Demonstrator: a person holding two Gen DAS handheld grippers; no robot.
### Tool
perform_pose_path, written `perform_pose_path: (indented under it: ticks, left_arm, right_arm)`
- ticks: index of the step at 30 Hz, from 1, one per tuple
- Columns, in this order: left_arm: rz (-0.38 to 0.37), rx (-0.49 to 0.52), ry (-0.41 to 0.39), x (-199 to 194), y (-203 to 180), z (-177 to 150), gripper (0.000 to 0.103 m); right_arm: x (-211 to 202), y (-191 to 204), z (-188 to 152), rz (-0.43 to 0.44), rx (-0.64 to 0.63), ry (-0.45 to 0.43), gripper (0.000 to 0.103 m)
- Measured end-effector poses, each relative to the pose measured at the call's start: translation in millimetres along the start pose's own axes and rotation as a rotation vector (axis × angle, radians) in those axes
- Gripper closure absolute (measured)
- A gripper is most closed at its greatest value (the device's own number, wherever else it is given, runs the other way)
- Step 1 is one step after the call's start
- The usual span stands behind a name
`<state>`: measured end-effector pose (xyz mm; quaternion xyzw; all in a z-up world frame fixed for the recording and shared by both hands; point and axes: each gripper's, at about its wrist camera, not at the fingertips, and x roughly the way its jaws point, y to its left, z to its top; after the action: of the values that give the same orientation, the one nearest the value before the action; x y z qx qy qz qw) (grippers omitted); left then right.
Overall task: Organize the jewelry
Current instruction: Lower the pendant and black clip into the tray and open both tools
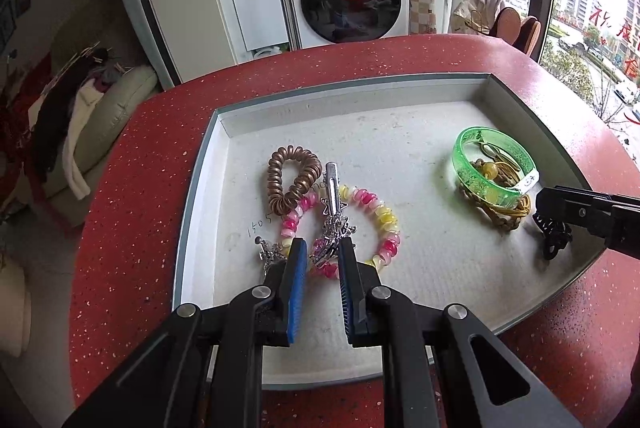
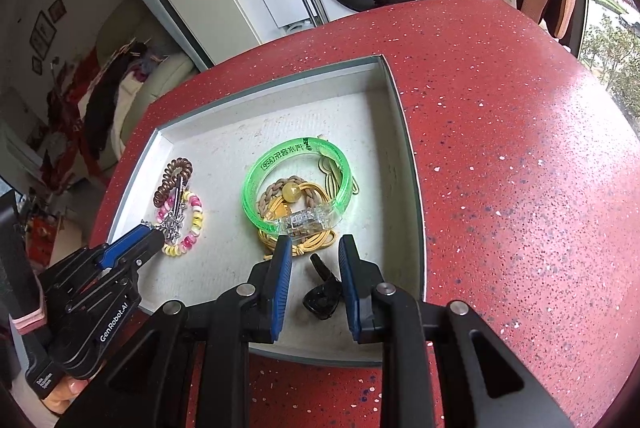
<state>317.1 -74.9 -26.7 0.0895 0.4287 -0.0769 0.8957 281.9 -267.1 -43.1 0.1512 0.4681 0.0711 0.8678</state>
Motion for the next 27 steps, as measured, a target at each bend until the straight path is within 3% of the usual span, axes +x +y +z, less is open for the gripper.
perform_pose_path:
  ticks: [22,23,25,27]
  left_arm:
    - [0.023,-0.025,-0.011,-1.3,7.0,1.0,0.067]
    - [0.023,-0.024,-0.011,-1.2,6.8,0.9,0.064]
    - [0.043,-0.033,-0.023,-3.4,7.3,0.3,0.005]
    - [0.051,-0.04,-0.065,-10.4,7.8,0.1,0.003]
  right_arm:
    - [-6.3,6.4,-4.4,0.008,-0.006,-0.011,0.071]
    - [-6.5,7.0,-4.2,0.008,-0.007,-0.011,0.071]
    - [-7.1,7.6,-4.2,0.009,-0.008,-0.013,0.071]
    - [-7.5,8.1,-4.0,0.011,-0.009,-0.015,0.071]
